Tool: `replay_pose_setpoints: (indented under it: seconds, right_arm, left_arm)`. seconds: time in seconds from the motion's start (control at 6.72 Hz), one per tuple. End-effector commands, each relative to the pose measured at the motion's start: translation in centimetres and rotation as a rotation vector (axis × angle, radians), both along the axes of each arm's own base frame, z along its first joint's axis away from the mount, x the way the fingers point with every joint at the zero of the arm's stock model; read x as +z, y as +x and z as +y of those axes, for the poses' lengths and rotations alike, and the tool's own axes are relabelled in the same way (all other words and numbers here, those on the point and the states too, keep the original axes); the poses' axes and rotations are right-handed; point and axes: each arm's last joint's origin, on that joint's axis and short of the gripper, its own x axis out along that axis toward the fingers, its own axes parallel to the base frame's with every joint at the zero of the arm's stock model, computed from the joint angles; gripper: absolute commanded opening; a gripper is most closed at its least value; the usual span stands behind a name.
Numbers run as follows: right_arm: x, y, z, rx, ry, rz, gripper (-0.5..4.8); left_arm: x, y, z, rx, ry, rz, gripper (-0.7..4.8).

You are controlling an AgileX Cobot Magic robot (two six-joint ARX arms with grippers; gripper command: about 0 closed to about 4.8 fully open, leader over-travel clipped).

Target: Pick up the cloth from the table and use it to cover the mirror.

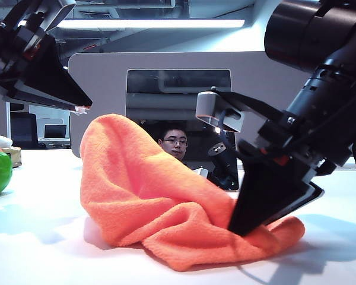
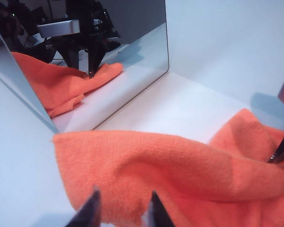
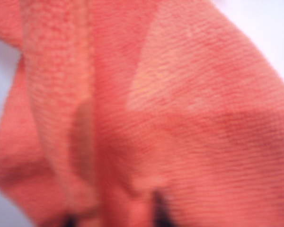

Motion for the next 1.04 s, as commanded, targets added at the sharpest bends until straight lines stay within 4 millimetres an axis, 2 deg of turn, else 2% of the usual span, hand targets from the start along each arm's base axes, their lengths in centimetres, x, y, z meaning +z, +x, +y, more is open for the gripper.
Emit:
replay_pose_setpoints:
  seconds: [0.15, 0.3, 0.6, 0.74, 1.04]
  right_arm:
    - [0.0, 0.0, 0.0, 0.004, -0.005, 0.004, -0.07]
    - [7.0, -1.5, -1.1, 0.027, 0.215, -0.307, -0.08]
    - [9.6, -2.9, -2.3, 0.027, 0.284, -0.396, -0.08]
    - [11.4, -5.3, -4.2, 0.025, 0.314, -0.435, -0.08]
    - [12.1, -8.1, -6.5, 0.097, 0.261, -0.503, -0.08]
  left_arm:
    - [0.4, 0.1, 0.0, -0.007, -0.006, -0.024, 1.30]
    - [0.3, 0.1, 0.0, -0.007, -0.006, -0.024, 1.31]
    - [0.4, 0.1, 0.0, -0.007, -0.008, -0.030, 1.34]
    - [0.5, 0.0, -0.3, -0.106, -0.054, -0.027, 2.53]
    - [0.1, 0.1, -1.0, -0.309, -0.157, 0.017, 2.56]
